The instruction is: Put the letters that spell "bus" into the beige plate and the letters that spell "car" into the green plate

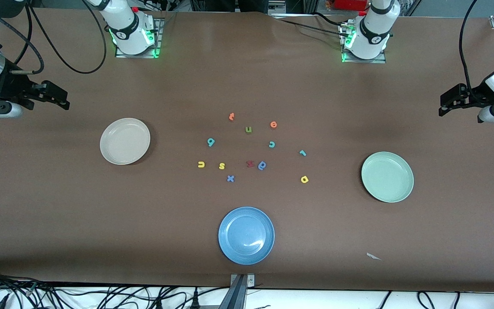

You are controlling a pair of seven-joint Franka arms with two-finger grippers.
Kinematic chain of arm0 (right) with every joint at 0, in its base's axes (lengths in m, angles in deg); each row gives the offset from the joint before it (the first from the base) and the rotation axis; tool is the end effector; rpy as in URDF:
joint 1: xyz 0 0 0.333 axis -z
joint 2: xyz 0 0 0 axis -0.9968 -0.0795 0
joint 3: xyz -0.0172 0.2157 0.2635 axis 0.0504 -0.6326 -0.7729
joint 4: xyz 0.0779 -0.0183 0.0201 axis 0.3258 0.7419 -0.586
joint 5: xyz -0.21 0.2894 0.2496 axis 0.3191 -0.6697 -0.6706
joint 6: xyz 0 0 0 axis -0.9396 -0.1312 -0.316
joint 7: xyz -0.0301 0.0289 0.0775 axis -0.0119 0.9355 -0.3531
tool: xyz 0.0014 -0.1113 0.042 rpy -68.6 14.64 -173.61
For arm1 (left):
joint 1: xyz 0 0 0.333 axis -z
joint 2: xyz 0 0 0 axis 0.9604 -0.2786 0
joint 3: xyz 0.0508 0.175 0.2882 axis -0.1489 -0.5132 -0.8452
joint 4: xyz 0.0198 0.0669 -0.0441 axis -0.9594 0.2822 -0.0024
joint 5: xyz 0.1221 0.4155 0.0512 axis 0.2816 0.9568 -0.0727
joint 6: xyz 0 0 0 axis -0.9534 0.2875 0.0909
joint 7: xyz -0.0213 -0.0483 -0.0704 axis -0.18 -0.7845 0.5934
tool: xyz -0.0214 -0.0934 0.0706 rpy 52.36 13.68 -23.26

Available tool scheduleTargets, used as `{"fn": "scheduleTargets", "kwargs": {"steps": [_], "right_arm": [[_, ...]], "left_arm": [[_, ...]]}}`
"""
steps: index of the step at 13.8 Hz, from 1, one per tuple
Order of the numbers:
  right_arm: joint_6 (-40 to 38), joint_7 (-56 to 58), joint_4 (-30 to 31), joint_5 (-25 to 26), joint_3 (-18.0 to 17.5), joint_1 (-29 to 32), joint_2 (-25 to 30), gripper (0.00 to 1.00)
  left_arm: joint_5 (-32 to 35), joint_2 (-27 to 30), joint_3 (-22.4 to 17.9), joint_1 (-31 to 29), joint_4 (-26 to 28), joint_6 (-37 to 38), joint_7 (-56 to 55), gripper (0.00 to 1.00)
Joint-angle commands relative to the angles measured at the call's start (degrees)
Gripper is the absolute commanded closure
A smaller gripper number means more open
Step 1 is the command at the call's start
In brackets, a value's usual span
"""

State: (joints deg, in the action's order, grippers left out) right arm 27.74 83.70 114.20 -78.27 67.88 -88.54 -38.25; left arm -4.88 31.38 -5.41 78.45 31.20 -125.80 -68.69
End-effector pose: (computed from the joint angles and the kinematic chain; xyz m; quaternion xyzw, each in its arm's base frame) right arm 0.5939 0.0292 0.5882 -0.9998 -0.0029 0.0163 0.0070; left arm 0.6077 0.0062 0.6054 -0.9960 0.0890 0.0055 0.0045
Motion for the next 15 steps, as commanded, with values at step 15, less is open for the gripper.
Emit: {"fn": "scheduleTargets", "kwargs": {"steps": [15], "right_arm": [[0.6,-0.4,-0.1,0.4,-0.6,0.7,0.2,0.0]], "left_arm": [[1.4,1.4,0.1,-0.1,1.3,-0.5,1.3,0.0]]}}
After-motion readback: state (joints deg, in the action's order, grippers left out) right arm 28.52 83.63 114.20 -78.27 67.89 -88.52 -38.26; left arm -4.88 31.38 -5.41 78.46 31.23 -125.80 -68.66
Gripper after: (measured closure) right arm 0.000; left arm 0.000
